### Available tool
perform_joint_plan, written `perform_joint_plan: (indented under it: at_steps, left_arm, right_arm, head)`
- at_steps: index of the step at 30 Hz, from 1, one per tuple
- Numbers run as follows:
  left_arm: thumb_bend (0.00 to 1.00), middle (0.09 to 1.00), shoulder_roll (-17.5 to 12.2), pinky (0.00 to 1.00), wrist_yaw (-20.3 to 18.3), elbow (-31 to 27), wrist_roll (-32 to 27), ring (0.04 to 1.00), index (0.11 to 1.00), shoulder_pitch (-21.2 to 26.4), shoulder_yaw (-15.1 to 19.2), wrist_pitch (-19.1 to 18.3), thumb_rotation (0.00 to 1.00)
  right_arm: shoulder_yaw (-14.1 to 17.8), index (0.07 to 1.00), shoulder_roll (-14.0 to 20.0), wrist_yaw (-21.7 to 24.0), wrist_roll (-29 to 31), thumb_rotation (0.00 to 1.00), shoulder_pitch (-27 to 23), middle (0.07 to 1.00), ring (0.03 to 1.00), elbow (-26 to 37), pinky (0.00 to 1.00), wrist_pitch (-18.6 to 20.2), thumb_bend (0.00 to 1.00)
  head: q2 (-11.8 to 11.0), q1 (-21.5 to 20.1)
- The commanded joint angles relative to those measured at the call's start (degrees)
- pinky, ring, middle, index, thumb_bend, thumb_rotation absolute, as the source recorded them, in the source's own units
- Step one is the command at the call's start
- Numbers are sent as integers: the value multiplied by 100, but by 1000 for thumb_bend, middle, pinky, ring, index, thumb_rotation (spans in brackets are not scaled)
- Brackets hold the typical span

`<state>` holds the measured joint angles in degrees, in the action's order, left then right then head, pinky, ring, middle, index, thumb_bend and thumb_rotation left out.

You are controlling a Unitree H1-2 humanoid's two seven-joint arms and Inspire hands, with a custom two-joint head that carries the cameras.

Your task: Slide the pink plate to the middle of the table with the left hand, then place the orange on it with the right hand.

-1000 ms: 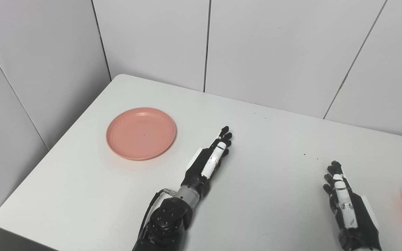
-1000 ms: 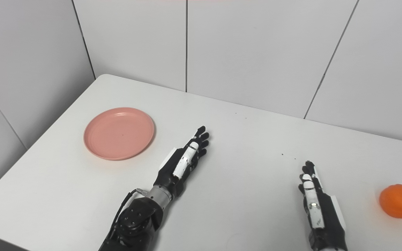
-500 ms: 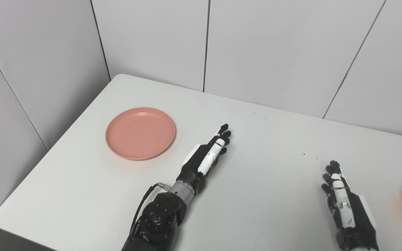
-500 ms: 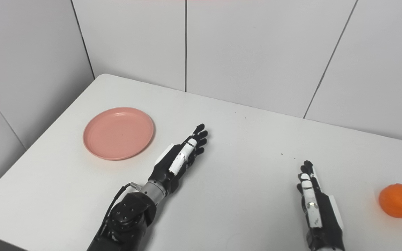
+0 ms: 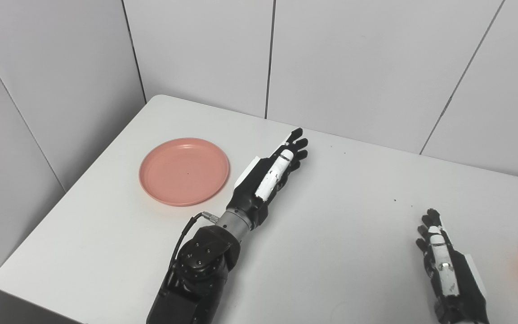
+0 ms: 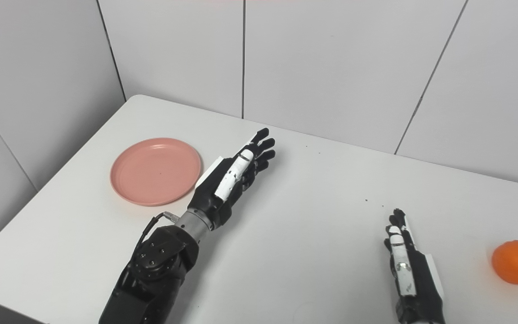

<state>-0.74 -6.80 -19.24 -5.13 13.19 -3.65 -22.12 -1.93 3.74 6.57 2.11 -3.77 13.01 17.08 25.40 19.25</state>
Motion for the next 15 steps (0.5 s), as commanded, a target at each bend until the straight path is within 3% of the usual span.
perform_joint_plan:
  at_steps: [1,10,15]
  left_arm:
    - [416,984,-116,995,-12,-300,-4,973,973,381,66,-40,1000]
    - [419,974,-597,972,72,-511,-65,963,959,913,573,-258,1000]
    - [423,961,-857,962,59,-316,-230,950,942,1074,980,-159,1000]
  right_arm:
    - [-5,1000,-10,-16,11,1000,-118,1000,1000,182,1000,-95,27]
    - [-21,1000,-23,-50,-9,1000,-116,1000,1000,225,1000,-27,20]
    - [-6,1000,-40,-82,23,1000,-124,1000,1000,222,1000,-18,7]
  head:
    - [-6,2]
    - [-16,12]
    - [-24,0]
